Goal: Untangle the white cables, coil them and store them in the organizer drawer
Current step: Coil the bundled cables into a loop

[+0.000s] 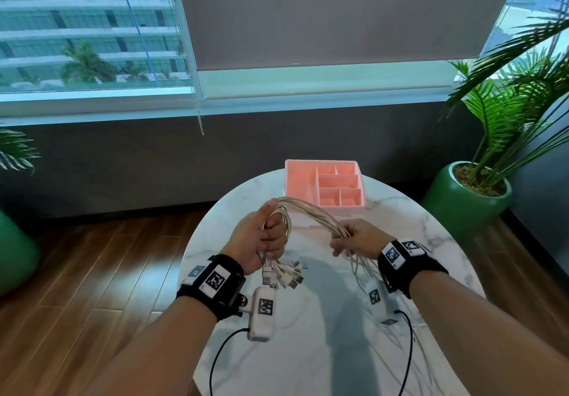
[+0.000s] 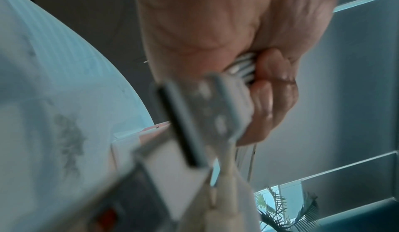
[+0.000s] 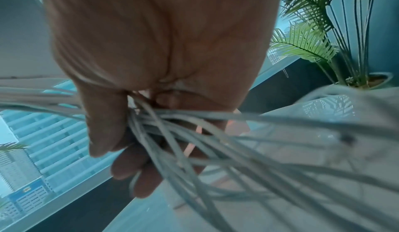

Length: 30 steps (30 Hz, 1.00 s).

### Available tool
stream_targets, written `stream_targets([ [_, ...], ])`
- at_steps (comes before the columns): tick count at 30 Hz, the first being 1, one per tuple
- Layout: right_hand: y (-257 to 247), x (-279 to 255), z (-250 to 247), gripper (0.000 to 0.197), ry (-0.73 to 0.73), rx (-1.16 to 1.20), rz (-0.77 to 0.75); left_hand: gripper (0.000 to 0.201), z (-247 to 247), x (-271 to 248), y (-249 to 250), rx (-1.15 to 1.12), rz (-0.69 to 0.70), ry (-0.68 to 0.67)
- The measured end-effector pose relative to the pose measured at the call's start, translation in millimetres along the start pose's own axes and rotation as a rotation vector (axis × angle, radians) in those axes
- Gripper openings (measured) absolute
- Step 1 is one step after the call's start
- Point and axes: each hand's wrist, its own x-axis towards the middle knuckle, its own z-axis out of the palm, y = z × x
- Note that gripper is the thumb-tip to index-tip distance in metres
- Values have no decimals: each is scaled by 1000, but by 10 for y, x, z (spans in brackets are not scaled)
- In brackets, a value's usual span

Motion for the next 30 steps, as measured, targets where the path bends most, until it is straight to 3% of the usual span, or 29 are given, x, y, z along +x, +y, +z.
stream_targets([
  [2,-65,-44,-83,13,13,75,-7,49,0,11,51,-9,22,1],
  [7,-304,-77,-333,35,311,99,-20,50,45,52,230,-68,71,-2],
  [12,-196,-149,-138,41,75,-189,134,50,135,54,301,-103,54,-82],
  [17,-1,-163,-186,43,73,-215,274,50,228,0,149,-54,-25,-124],
  [20,59,-150,-308,38,135,-603,237,50,308,10,8,36,-32,-150],
  [22,67,-121,-315,28,97,-701,220,50,357,49,-102,158,12,-108],
  [24,1,-102,-265,27,88,-614,127,50,388,106,-180,228,68,-59],
  [28,-361,-52,-59,74,252,-257,-160,47,429,191,-267,317,99,-32],
  [30,-466,50,-5,55,266,-180,-248,47,458,188,-302,332,104,-35],
])
